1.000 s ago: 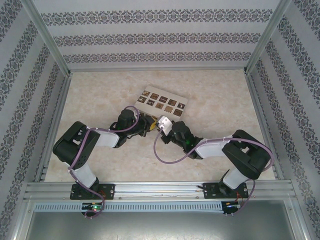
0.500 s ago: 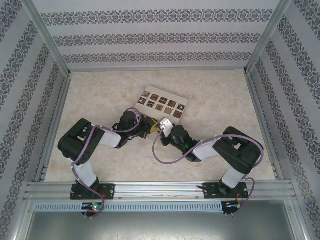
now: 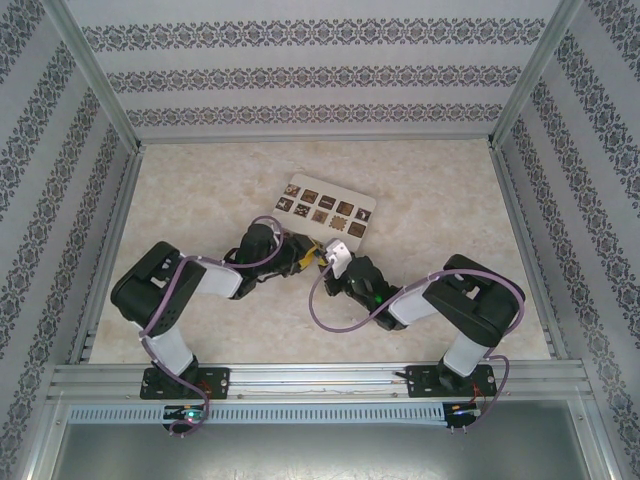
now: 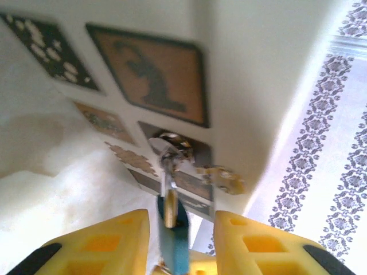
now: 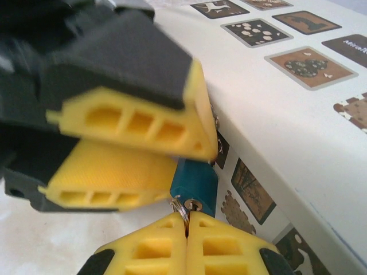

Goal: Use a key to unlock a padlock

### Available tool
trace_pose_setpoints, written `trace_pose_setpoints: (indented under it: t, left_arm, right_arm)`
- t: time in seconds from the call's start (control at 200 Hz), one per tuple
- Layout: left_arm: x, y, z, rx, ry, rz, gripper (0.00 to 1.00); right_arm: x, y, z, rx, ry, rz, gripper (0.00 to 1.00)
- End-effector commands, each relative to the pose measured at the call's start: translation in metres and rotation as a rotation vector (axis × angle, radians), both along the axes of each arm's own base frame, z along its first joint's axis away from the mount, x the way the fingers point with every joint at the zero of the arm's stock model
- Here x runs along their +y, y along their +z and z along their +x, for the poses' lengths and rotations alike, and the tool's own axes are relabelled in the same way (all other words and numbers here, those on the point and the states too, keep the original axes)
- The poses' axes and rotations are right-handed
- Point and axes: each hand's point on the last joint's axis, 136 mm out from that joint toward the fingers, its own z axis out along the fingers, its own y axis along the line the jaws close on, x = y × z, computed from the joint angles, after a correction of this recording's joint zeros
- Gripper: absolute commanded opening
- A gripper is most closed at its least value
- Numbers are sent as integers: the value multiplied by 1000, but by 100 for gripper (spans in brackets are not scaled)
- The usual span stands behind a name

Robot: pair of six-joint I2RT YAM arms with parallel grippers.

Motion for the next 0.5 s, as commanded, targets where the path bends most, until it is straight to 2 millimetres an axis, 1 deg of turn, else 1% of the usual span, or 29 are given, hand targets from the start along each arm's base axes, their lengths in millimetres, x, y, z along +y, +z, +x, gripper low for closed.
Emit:
trace_pose_setpoints:
  t: [0.0, 0.15, 0.205, 0.22, 0.27, 0.385, 0.495]
  left_arm:
    - [9, 9, -3, -61, 14, 76, 39]
    - [24, 25, -4, -119, 35, 159, 44]
    - [32, 33, -5, -150, 48, 205, 45]
    - [34, 35, -5, -158, 53, 219, 45]
    - [43, 42, -6, -181, 67, 276, 47]
    - [62, 70, -6, -272, 90, 409, 48]
    - [80, 99, -4, -364, 118, 526, 51]
  right_arm:
    - [-5, 9, -2, 3, -37, 59, 0]
    - [-12, 14, -7, 30, -61, 108, 0]
    - [-13, 21, -5, 34, -75, 146, 0]
    - [-19, 14, -10, 53, -81, 137, 0]
    - [-24, 14, -11, 73, -92, 163, 0]
    - [-31, 16, -13, 130, -115, 232, 0]
    - [-37, 17, -13, 225, -138, 324, 0]
